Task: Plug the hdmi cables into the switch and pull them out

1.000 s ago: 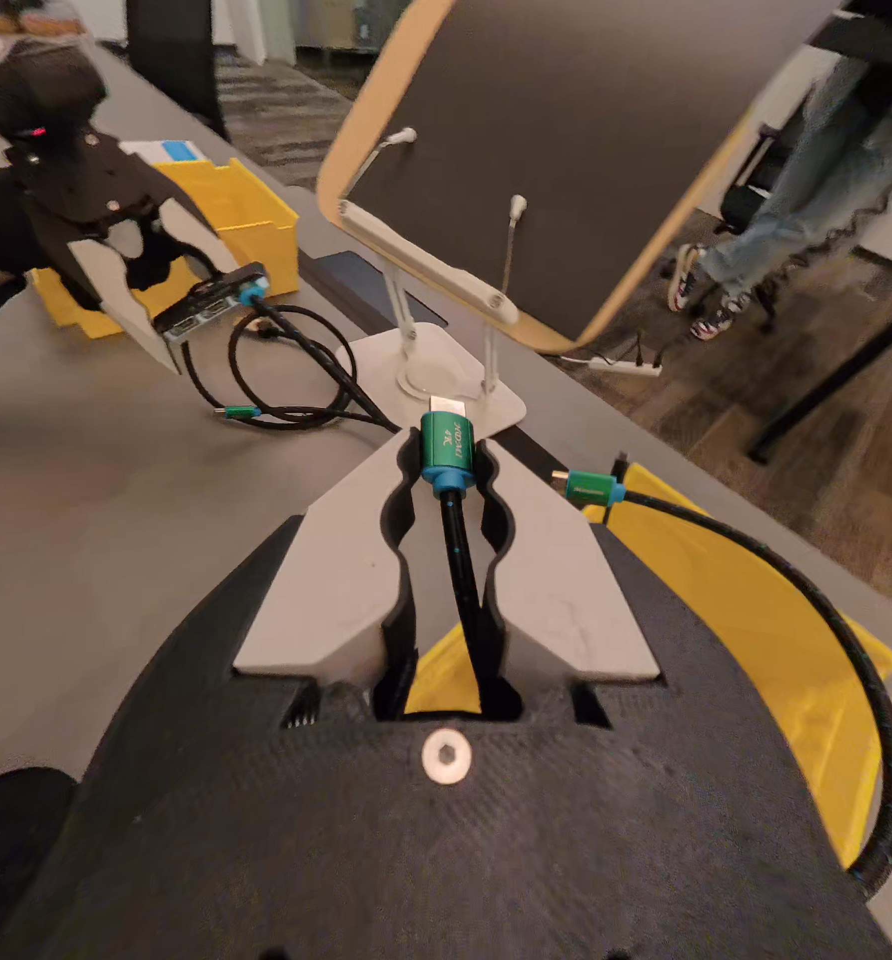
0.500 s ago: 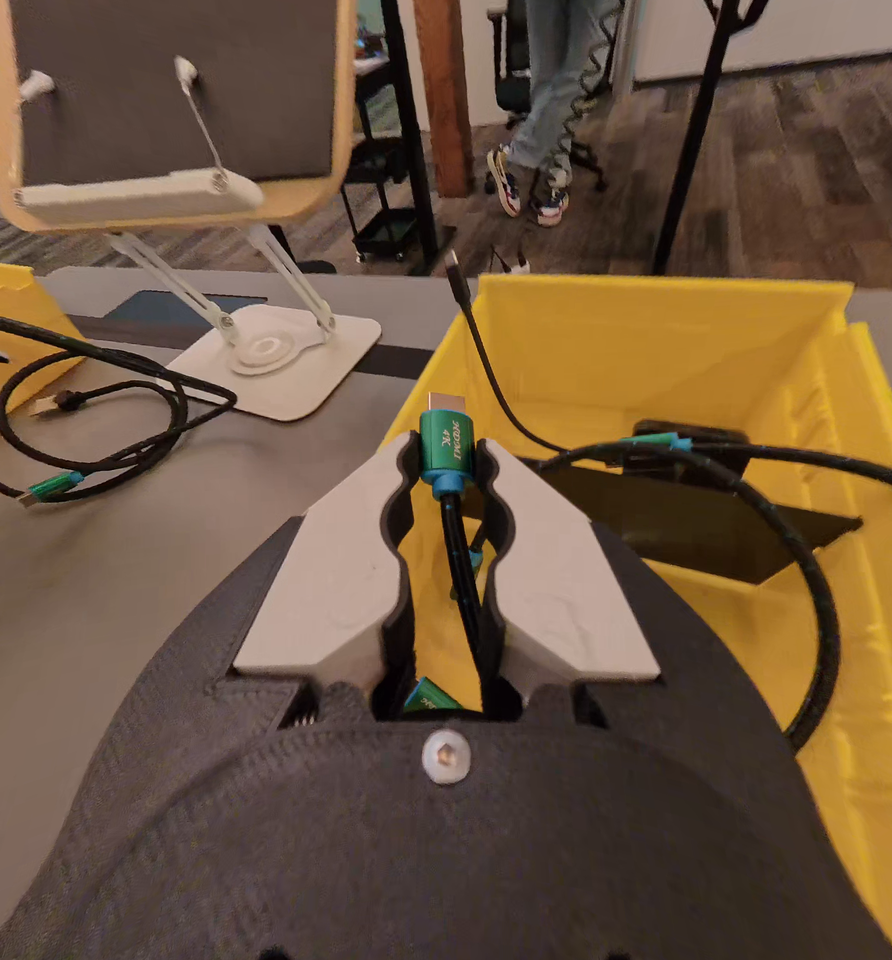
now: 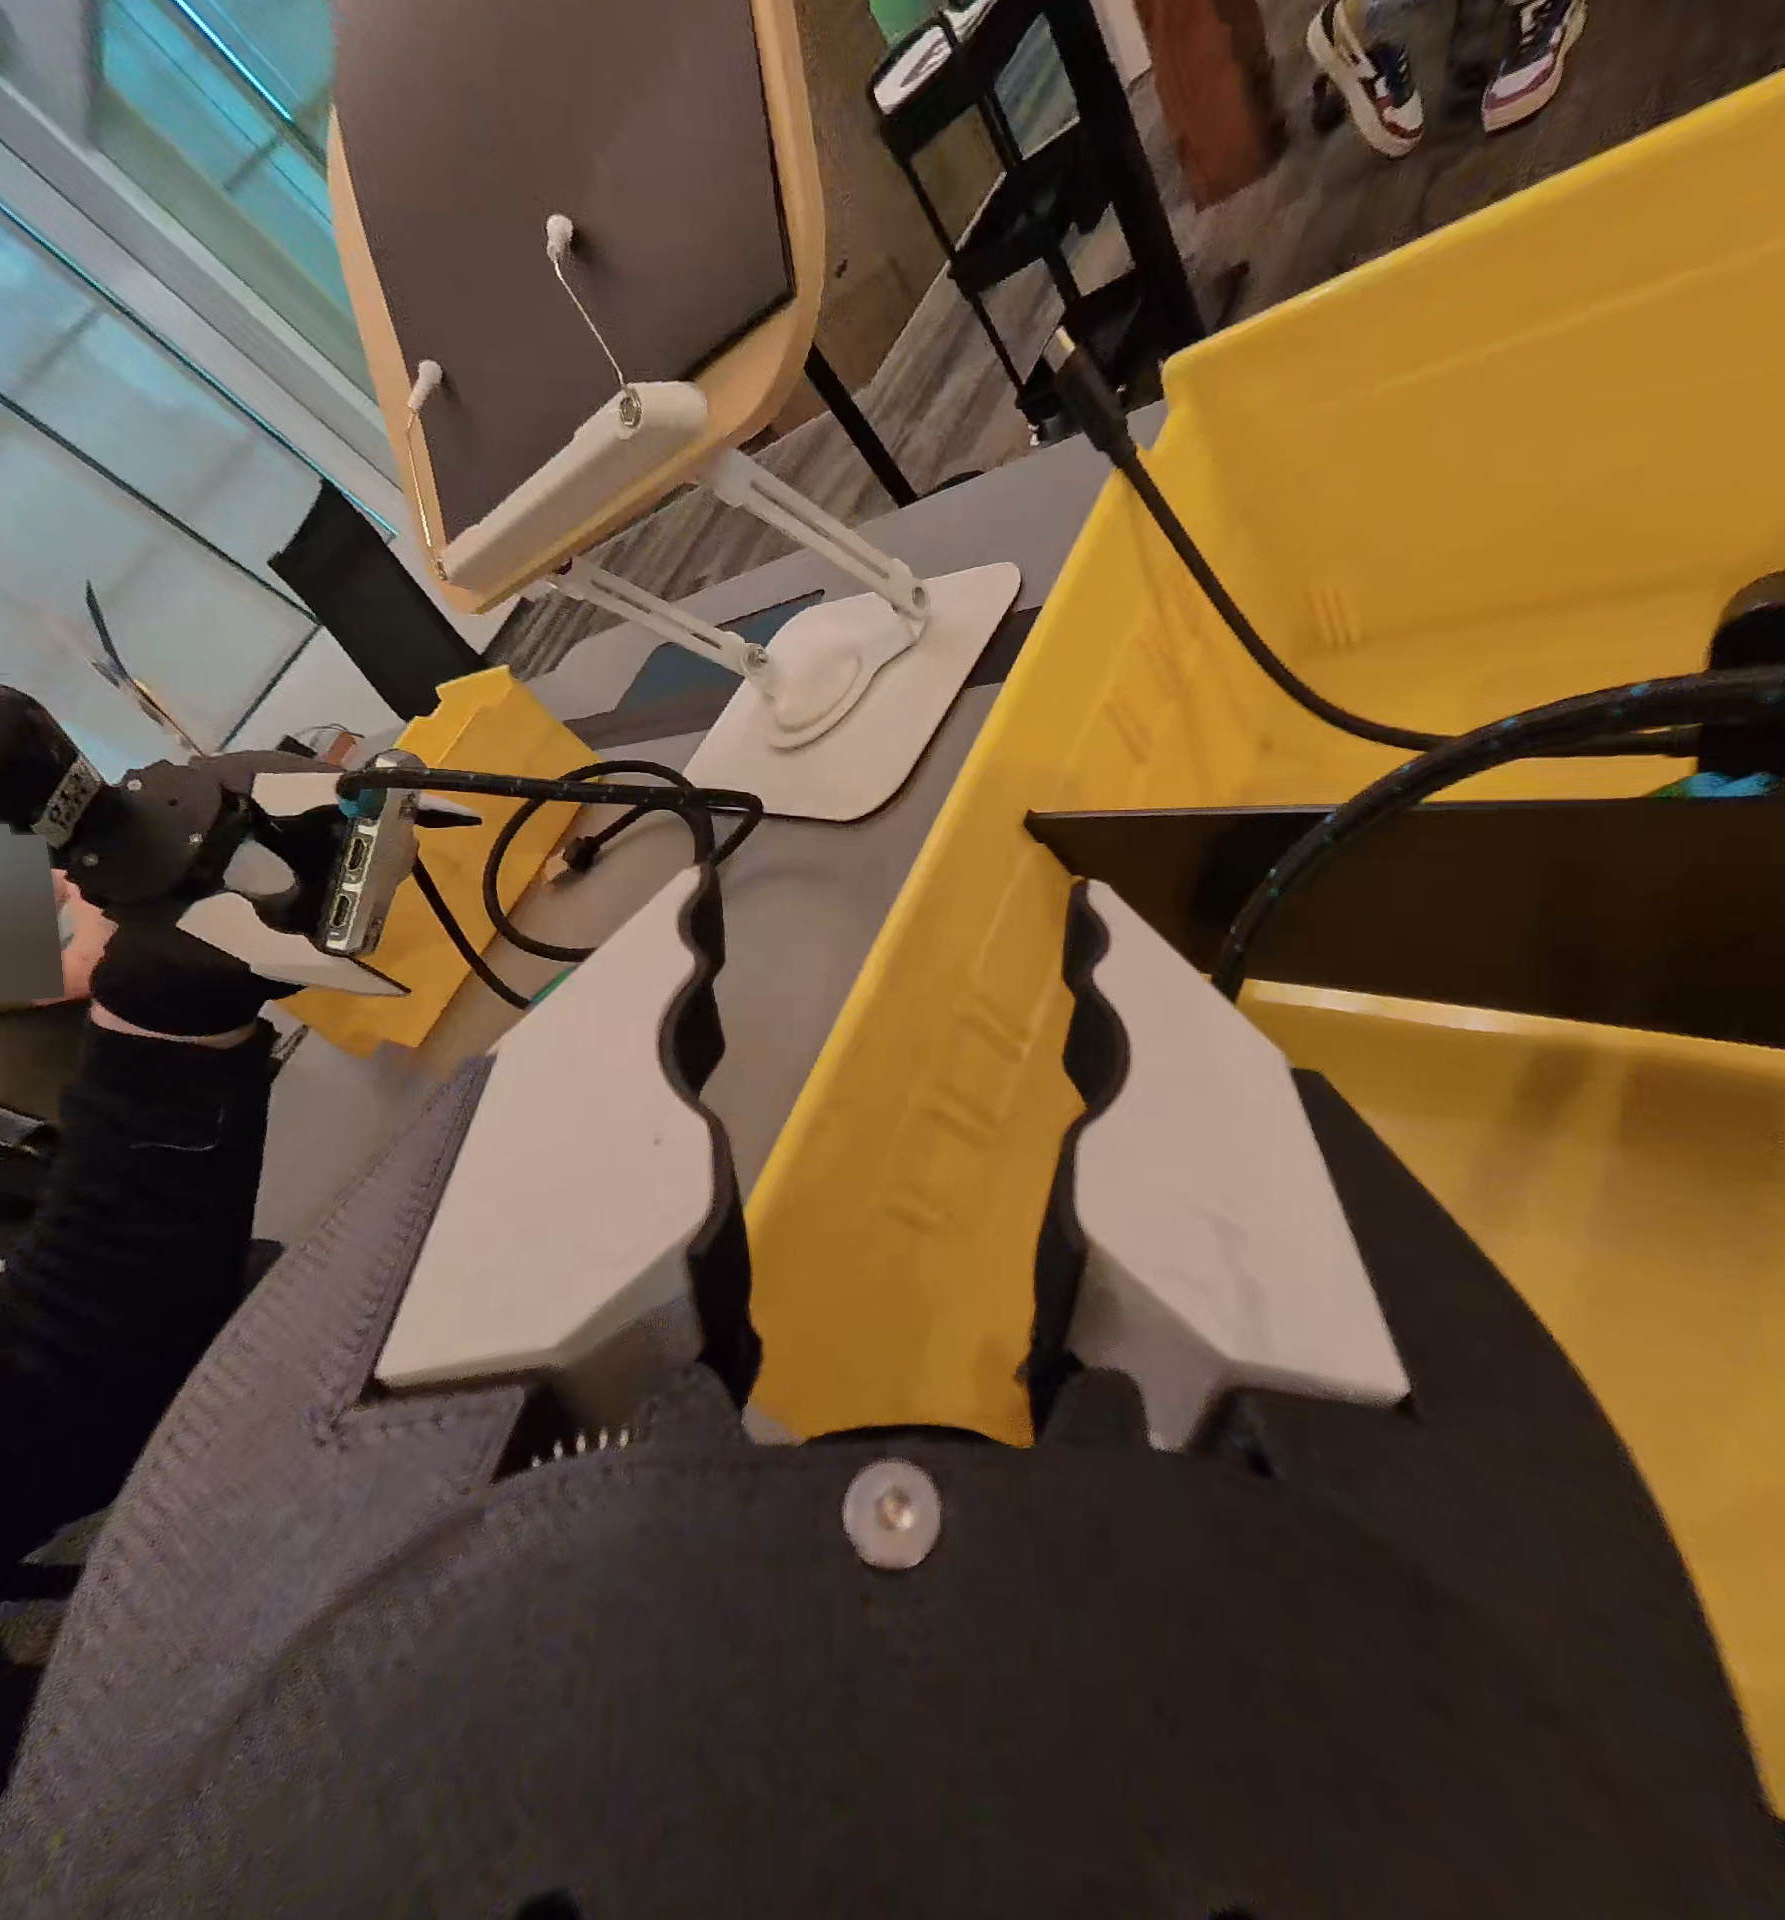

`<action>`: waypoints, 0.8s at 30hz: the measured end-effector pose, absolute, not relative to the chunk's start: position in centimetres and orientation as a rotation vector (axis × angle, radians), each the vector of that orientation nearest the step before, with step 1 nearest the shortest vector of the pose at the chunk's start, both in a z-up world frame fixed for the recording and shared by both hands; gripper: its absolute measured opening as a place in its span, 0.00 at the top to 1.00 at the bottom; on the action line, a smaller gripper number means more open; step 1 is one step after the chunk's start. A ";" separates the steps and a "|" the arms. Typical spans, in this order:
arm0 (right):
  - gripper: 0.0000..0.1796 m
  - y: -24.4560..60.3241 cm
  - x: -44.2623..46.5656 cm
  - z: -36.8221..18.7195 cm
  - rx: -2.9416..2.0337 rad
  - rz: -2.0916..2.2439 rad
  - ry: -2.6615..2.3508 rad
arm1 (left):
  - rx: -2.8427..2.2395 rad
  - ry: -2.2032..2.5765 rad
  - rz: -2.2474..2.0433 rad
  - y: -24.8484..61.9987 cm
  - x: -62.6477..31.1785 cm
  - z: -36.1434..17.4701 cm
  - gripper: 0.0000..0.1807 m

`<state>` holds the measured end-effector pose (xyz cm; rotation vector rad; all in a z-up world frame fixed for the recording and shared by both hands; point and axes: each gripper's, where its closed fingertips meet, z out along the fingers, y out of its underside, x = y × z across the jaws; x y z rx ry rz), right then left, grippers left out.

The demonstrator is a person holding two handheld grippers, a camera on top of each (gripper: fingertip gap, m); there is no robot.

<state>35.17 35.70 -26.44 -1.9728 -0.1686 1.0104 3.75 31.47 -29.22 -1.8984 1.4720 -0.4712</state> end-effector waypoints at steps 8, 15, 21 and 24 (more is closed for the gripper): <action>0.67 33.0 30.6 -20.7 -1.897 0.696 -0.665 | -1.892 1.476 -0.469 31.5 3.9 -29.2 0.50; 0.70 30.6 15.1 -18.5 -1.662 0.650 -1.262 | -1.882 1.492 -0.450 31.2 3.9 -29.1 0.50; 0.72 31.7 7.8 -20.4 -1.578 0.611 -1.484 | -1.865 1.497 -0.462 31.0 3.4 -28.6 0.50; 0.76 32.3 6.2 -21.4 -1.568 0.593 -1.539 | -1.853 1.493 -0.483 30.9 3.3 -28.3 0.50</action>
